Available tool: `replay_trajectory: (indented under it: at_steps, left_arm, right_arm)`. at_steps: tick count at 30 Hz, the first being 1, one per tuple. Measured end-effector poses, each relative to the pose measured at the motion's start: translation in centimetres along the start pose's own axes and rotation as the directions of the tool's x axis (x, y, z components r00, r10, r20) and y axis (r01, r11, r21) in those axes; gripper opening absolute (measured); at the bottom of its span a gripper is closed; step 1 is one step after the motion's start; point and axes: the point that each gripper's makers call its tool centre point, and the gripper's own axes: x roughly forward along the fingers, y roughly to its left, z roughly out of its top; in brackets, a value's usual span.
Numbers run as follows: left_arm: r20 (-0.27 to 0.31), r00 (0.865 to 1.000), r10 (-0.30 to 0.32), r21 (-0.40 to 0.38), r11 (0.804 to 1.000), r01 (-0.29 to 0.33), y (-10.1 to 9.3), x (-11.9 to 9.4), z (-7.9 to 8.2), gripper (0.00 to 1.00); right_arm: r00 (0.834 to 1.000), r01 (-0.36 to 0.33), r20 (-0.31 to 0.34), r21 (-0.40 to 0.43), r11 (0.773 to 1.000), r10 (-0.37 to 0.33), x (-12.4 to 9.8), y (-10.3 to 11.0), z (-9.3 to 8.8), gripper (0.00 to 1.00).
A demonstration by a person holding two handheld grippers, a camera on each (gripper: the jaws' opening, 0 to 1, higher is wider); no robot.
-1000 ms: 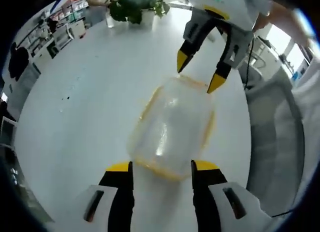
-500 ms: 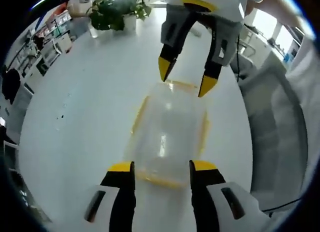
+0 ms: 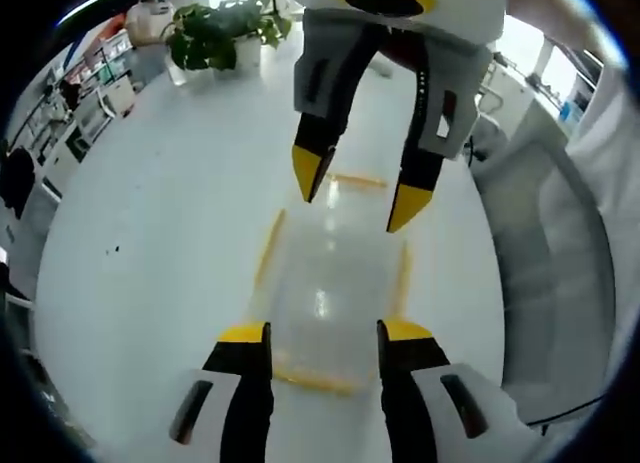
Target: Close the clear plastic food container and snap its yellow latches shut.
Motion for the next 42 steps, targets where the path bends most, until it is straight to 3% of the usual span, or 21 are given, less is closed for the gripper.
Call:
replay_trajectory:
  at_steps: [2,19,23,42]
  left_arm:
    - [0.005,1.000,-0.001,-0.001,1.000,0.001,0.0,0.0,0.1,0.40]
    - [0.027,1.000,-0.011,0.001,1.000,0.011,-0.6,0.7,1.2,0.38]
    - [0.027,1.000,-0.012,-0.001,1.000,0.012,-0.8,0.7,1.3,0.38]
    - [0.034,0.999,-0.003,-0.021,1.000,0.004,-1.9,0.5,1.0,0.39]
  right_arm:
    - [1.000,-0.012,0.027,0.021,1.000,0.011,0.0,0.1,0.5,0.33]
    - [0.999,-0.015,0.046,0.012,1.000,0.015,0.3,0.0,1.1,0.32]
    - [0.997,-0.016,0.078,0.010,1.000,0.016,0.4,-0.1,1.8,0.31]
    - [0.997,0.020,0.071,-0.001,1.000,-0.020,0.4,-1.8,2.3,0.32]
